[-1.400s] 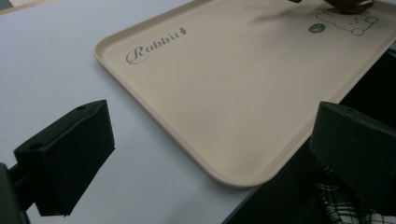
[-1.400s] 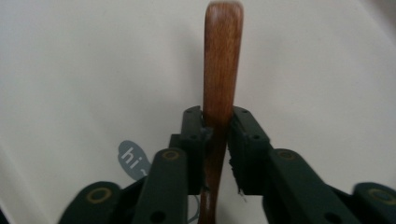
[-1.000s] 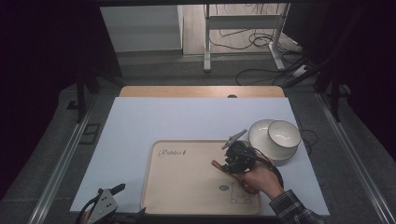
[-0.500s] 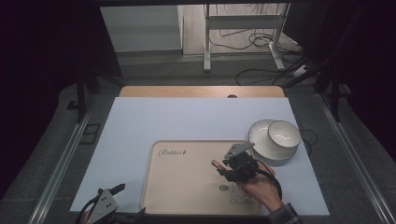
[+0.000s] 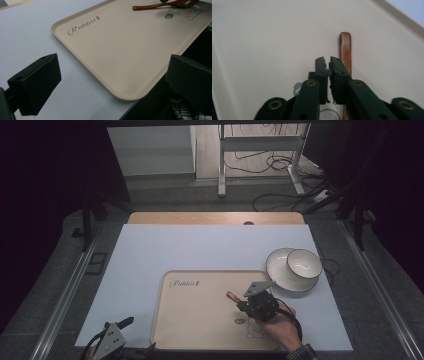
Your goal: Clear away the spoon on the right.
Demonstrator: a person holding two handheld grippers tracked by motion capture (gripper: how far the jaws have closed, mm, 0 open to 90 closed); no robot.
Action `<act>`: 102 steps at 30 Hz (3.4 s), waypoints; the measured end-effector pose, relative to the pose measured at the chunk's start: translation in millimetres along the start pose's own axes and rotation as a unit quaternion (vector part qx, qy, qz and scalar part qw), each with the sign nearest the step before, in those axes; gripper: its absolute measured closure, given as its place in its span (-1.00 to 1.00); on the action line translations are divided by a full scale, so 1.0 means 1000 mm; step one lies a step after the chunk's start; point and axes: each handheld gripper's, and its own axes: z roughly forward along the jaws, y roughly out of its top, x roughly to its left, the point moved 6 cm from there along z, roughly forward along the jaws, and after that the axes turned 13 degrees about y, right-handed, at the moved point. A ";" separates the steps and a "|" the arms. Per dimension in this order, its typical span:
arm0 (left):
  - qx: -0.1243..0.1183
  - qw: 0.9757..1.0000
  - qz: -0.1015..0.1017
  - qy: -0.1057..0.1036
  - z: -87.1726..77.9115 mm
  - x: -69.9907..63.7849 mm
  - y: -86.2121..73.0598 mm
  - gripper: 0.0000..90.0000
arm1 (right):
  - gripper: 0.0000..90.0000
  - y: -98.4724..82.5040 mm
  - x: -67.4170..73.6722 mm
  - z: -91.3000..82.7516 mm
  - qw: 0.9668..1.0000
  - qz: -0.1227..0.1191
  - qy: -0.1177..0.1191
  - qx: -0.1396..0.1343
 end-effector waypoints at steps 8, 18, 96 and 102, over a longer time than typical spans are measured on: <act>-0.001 1.000 0.002 -0.001 0.000 -0.001 0.000 -1.00 | 1.00 -0.006 -0.002 0.006 1.000 0.011 0.012 0.000; 0.000 1.000 0.004 -0.003 0.000 -0.001 0.000 -1.00 | 1.00 -0.010 -0.010 0.012 1.000 0.012 0.003 0.001; -0.002 1.000 0.005 -0.006 0.000 -0.001 0.000 -1.00 | 0.23 -0.024 -0.038 -0.032 0.994 0.056 -0.092 -0.036; -0.002 1.000 0.005 -0.006 0.000 -0.001 0.000 -1.00 | 0.08 -0.023 -0.033 -0.035 0.993 0.053 -0.092 -0.041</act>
